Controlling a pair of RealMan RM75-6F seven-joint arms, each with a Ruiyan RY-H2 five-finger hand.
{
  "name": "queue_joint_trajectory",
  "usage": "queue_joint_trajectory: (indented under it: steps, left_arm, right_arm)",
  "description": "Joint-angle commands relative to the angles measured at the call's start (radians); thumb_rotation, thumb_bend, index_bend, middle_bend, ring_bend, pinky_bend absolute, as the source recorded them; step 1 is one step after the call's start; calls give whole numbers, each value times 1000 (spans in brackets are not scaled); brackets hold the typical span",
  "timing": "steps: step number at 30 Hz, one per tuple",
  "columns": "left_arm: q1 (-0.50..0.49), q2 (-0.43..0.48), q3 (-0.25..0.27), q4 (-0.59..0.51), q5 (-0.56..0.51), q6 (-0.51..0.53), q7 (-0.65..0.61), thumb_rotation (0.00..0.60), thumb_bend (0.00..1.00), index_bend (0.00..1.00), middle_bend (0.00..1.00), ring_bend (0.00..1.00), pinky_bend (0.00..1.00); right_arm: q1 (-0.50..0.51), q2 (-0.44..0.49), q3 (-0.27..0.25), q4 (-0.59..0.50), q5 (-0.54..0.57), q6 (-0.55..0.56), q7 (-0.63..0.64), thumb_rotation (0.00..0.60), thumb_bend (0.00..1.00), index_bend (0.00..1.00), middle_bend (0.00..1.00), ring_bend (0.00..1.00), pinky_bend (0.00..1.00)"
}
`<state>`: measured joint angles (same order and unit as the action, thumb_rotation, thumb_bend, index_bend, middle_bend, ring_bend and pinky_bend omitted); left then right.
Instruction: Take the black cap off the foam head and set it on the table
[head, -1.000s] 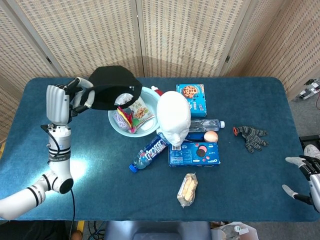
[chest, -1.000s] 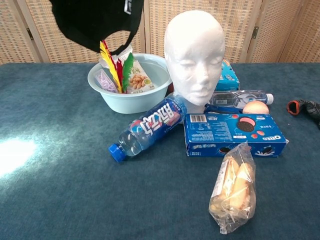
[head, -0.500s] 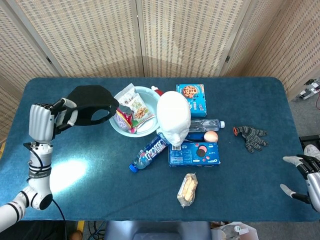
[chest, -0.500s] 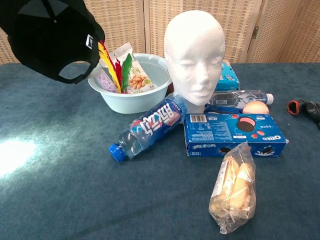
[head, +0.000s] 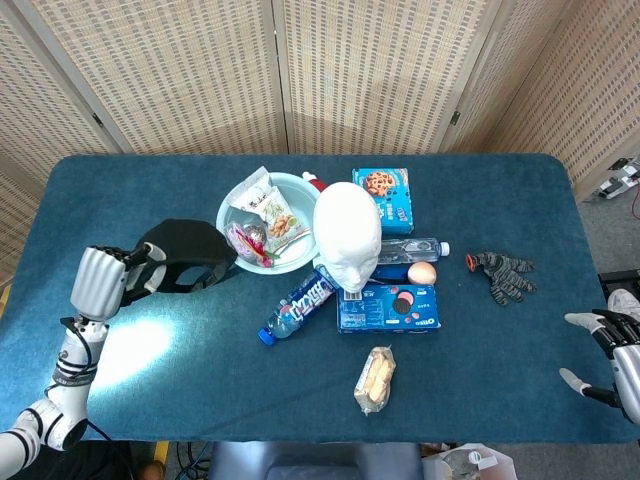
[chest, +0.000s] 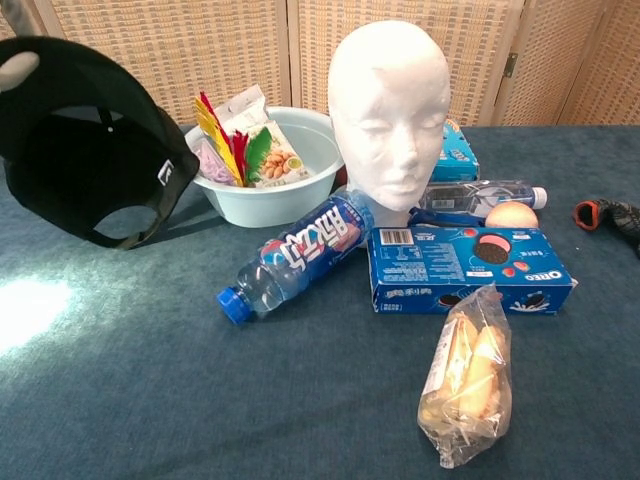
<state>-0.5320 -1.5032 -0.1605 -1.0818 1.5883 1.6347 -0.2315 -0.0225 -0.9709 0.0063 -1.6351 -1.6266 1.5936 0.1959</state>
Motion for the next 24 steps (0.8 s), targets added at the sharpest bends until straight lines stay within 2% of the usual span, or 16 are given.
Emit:
queue_joint_trajectory:
  steps: [1, 13, 19, 24]
  left_arm:
    - [11, -33, 29, 57, 19, -15, 1, 600, 591, 595, 1000, 1000, 1000]
    - [34, -112, 131, 176, 58, -111, 55, 600, 588, 611, 1000, 1000, 1000]
    - [46, -118, 146, 140, 33, -181, 120, 600, 580, 606, 1000, 1000, 1000]
    - [55, -103, 154, 67, 0, -251, 194, 600, 530, 555, 1000, 1000, 1000]
  right_arm:
    - [-1, 0, 0, 0, 0, 2, 0, 600, 137, 293, 310, 193, 214]
    - [3, -3, -1, -4, 2, -5, -7, 600, 138, 293, 310, 193, 214]
    - [3, -4, -1, -3, 5, -7, -7, 600, 138, 293, 310, 193, 214]
    - [3, -7, -3, 1, 8, -9, -5, 600, 137, 293, 310, 193, 214]
